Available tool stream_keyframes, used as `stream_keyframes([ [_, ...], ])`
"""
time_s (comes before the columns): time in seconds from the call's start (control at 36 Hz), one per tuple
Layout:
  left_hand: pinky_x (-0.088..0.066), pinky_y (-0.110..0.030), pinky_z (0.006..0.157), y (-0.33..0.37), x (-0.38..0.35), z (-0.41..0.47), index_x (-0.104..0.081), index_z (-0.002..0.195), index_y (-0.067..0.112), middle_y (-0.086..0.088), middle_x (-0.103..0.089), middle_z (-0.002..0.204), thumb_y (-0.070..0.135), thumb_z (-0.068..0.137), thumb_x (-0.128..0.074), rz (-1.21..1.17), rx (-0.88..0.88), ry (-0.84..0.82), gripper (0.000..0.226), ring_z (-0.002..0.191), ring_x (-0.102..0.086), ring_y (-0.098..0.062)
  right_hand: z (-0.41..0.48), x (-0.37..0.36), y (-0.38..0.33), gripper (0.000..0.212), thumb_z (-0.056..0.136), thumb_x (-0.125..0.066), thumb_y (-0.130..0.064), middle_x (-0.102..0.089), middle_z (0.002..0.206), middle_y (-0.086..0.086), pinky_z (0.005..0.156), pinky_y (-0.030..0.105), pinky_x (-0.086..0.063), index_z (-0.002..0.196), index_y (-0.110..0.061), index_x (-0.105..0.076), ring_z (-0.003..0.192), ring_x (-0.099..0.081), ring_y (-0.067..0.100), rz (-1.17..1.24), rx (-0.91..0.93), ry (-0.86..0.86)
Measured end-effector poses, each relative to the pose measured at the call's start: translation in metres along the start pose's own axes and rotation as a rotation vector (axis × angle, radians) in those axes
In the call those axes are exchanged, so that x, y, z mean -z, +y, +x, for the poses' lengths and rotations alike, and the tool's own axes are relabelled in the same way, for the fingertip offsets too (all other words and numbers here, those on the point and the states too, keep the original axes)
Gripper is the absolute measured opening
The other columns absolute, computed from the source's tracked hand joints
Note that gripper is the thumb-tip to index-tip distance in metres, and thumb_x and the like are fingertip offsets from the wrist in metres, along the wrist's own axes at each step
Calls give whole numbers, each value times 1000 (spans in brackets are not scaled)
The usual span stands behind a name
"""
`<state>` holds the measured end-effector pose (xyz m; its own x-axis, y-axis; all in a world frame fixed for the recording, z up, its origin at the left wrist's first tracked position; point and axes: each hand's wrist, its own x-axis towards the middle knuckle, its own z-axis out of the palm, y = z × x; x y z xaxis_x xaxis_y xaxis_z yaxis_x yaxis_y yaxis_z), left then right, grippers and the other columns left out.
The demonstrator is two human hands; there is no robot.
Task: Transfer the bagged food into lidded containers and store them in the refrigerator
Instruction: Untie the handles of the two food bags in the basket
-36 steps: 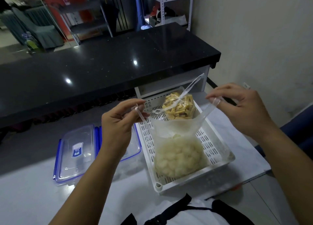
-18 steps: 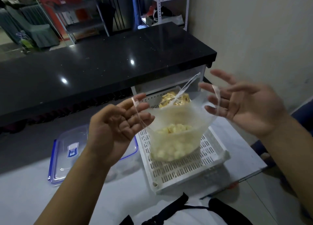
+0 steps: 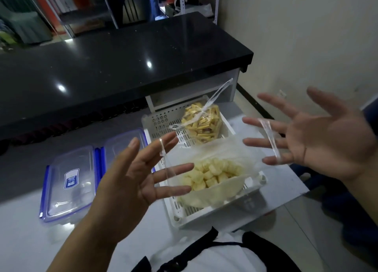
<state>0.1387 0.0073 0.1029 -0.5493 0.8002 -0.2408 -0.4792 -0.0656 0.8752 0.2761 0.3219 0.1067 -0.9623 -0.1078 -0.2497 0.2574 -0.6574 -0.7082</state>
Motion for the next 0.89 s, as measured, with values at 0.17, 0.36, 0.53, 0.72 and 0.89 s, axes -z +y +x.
stream_keyframes([
  [0.17, -55, -52, 94, 6, 13, 2, -57, 140, 25, -4, -55, 147, 69, 76, -67, 84, -22, -11, 78, 126, -58, -42, 2, 4, -4, 62, 90, -46, -64, -46, 152, 12, 89, 56, -53, 147, -38, -44, 133, -48, 46, -214, 31, 53],
  [0.36, -59, -51, 89, 33, 53, 7, -68, 129, 23, -13, -65, 134, 88, 68, -53, 292, 34, 80, 90, 117, -65, -40, -4, 27, -34, 77, 79, -57, -74, -54, 144, 16, 85, 62, -53, 146, -38, -44, 125, -56, 44, -497, -1, 87],
  [0.53, -55, -51, 88, 46, 86, 42, -72, 123, 22, -10, -69, 128, 77, 85, -33, 397, 23, 196, 77, 115, -67, -33, 16, 35, -51, 72, 77, -55, -77, -66, 128, 13, 77, 51, -59, 134, -34, -60, 115, -64, 36, -702, 29, 281],
  [0.72, -52, -33, 89, 40, 72, 119, -73, 113, 42, 13, -73, 117, 60, 94, -51, 755, -63, 133, 35, 108, -69, -9, 97, 41, -30, 42, 75, -69, -66, -69, 116, -7, 83, 41, -58, 109, -41, -70, 105, -67, 18, -931, 79, 546],
  [0.89, -47, -25, 89, 17, 49, 187, -62, 131, 33, 15, -61, 128, 36, 97, -62, 1280, -134, 51, 34, 109, -59, -3, 162, 47, 8, 36, 83, -76, -42, -58, 115, -22, 73, 20, -44, 118, -42, -65, 105, -58, 7, -1183, 173, 571],
])
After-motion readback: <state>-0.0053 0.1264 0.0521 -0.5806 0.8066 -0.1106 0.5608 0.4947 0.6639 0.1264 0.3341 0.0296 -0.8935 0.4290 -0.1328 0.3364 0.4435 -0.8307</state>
